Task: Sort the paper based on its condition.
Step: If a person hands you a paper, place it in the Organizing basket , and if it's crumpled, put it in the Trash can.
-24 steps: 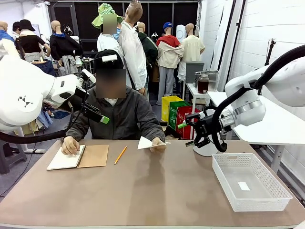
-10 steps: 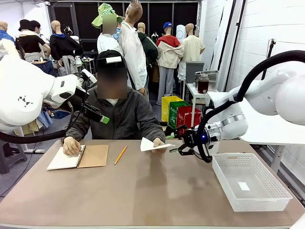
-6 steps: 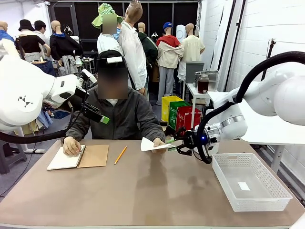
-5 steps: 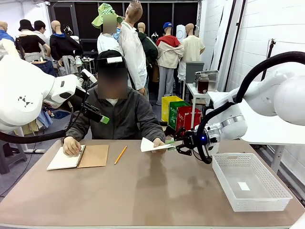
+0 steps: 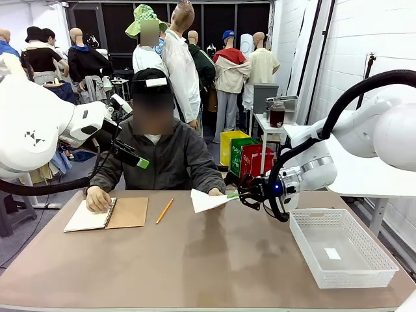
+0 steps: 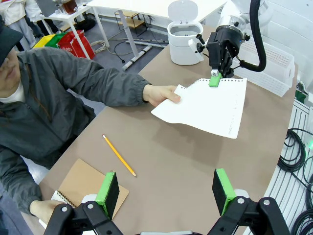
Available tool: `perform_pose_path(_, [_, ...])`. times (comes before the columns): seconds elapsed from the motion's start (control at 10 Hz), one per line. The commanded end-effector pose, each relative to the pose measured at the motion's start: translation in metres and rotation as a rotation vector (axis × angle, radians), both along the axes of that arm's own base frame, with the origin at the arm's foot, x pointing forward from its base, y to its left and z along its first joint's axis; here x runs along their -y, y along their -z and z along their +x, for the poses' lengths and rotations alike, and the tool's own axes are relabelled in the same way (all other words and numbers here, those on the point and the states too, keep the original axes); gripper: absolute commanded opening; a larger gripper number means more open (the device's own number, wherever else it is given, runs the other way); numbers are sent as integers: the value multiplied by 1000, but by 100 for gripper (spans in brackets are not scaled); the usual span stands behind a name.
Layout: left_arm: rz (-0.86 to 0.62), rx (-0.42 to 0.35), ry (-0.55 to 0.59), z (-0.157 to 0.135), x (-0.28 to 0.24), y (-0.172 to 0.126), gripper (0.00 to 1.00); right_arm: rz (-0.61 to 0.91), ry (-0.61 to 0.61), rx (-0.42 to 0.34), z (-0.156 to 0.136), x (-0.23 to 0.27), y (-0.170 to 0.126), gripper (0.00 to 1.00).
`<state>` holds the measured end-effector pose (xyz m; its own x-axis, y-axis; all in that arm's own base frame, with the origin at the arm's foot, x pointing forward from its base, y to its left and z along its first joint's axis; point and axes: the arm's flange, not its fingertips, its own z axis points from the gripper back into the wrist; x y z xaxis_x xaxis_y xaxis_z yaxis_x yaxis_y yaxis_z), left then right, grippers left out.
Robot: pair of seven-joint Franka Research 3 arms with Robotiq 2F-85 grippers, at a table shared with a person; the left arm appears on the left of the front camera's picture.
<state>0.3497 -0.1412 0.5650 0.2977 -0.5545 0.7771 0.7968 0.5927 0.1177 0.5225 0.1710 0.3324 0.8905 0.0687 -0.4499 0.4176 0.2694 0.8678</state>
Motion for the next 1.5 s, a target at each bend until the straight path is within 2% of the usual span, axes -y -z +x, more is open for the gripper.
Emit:
perform_pose_path(0.0, [-5, -11, -2, 0, -1, 1, 100, -28, 8, 55, 1, 1, -14, 0])
perform_pose_path(0.1, [-5, -11, -2, 0, -1, 1, 100, -42, 10, 118, 0, 11, -28, 0])
perform_pose_path(0.4, [-5, -11, -2, 0, -1, 1, 100, -178, 5, 449, -11, 68, -83, 0])
perform_pose_path(0.6, [-5, -11, -2, 0, -1, 1, 100, -250, -95, 641, -34, 107, -103, 0])
perform_pose_path(0.7, [-5, -11, -2, 0, -1, 1, 100, -292, -138, 695, -46, 124, -106, 0])
perform_pose_path(1.0, [-5, -11, -2, 0, -1, 1, 100, -430, -201, 808, -75, 168, -106, 0])
perform_pose_path(1.2, [-5, -11, -2, 0, -1, 1, 100, -527, -199, 811, -80, 177, -109, 0])
perform_pose_path(1.4, [-5, -11, -2, 0, -1, 1, 100, -642, -157, 763, -75, 174, -116, 0])
